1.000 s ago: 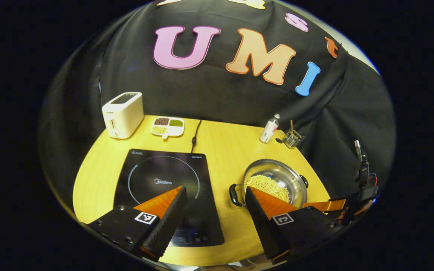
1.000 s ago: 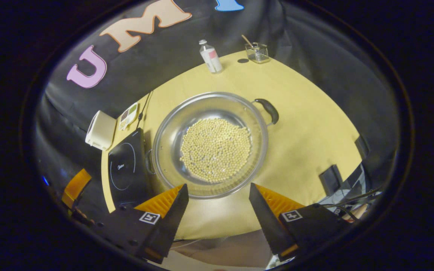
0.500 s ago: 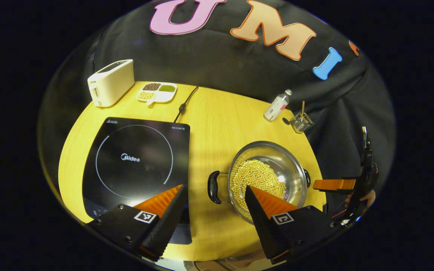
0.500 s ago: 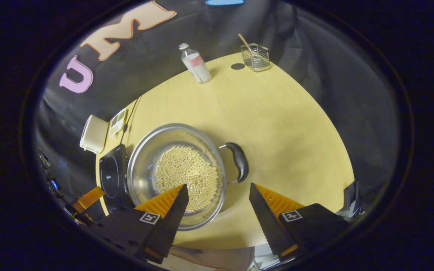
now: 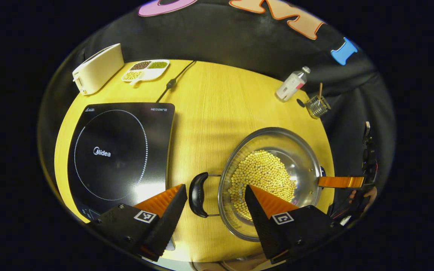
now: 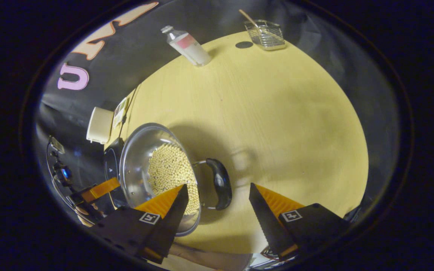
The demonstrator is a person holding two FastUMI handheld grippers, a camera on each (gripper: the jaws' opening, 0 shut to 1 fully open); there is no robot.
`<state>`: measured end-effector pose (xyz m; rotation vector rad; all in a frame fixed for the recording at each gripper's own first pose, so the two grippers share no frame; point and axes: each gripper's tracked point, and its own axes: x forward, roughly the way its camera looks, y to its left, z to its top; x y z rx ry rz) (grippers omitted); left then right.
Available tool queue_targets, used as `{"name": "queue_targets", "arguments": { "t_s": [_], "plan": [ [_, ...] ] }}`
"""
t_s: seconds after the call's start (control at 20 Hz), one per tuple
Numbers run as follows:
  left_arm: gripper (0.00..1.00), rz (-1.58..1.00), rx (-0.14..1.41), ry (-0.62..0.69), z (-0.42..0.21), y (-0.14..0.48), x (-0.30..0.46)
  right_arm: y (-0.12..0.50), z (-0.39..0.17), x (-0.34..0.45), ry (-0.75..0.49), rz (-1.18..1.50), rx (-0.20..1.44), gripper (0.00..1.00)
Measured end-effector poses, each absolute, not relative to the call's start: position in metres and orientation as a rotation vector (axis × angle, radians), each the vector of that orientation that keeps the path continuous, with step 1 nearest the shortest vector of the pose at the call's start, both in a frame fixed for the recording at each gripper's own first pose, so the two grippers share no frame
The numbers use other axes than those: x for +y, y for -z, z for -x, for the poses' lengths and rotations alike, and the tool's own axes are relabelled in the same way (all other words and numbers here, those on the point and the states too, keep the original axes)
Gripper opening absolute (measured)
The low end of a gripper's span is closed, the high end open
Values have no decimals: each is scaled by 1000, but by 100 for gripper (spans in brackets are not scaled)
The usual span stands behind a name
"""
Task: First push the handle of the pot to place it horizontally, then grasp the pot with both hands and set it on the induction cooktop.
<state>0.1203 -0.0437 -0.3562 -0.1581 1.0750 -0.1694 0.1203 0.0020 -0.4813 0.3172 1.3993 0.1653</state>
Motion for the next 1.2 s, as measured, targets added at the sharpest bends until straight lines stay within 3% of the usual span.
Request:
{"name": "queue_targets", "arguments": {
  "t_s": [0.1, 0.2, 0.25, 0.4, 0.45, 0.6, 0.7, 0.75, 0.9, 0.95, 1.0, 1.05, 1.1, 1.2],
  "plan": [
    [95, 126, 1108, 166, -123, 365, -44, 489, -122, 6, -195, -339, 1423, 100],
    [92, 123, 1130, 156, -125, 371, -43, 496, -125, 9, -221, -357, 1450, 99],
    [92, 122, 1147, 150, -125, 375, -42, 499, -126, 12, -234, -371, 1464, 89],
    [85, 142, 1192, 132, -123, 385, -41, 505, -129, 21, -274, -409, 1496, 86],
    [90, 149, 1206, 127, -122, 388, -39, 507, -131, 22, -282, -419, 1509, 82],
    [76, 151, 1234, 112, -122, 396, -36, 515, -130, 29, -303, -446, 1539, 66],
    [70, 145, 1260, 105, -121, 401, -34, 521, -127, 38, -339, -458, 1563, 65],
    [74, 138, 1273, 111, -120, 401, -32, 530, -125, 41, -336, -446, 1571, 65],
    [64, 127, 1282, 139, -120, 402, -33, 526, -121, 38, -371, -432, 1579, 49],
    [63, 126, 1284, 143, -118, 401, -33, 527, -123, 40, -363, -444, 1576, 49],
    [61, 134, 1286, 147, -118, 402, -34, 526, -124, 39, -358, -445, 1579, 57],
    [60, 141, 1290, 150, -116, 403, -36, 522, -124, 36, -356, -431, 1576, 46],
    [59, 145, 1291, 152, -114, 402, -37, 520, -126, 35, -352, -422, 1569, 52],
    [60, 153, 1287, 165, -105, 398, -42, 515, -128, 35, -356, -414, 1553, 52]
  ]
}}
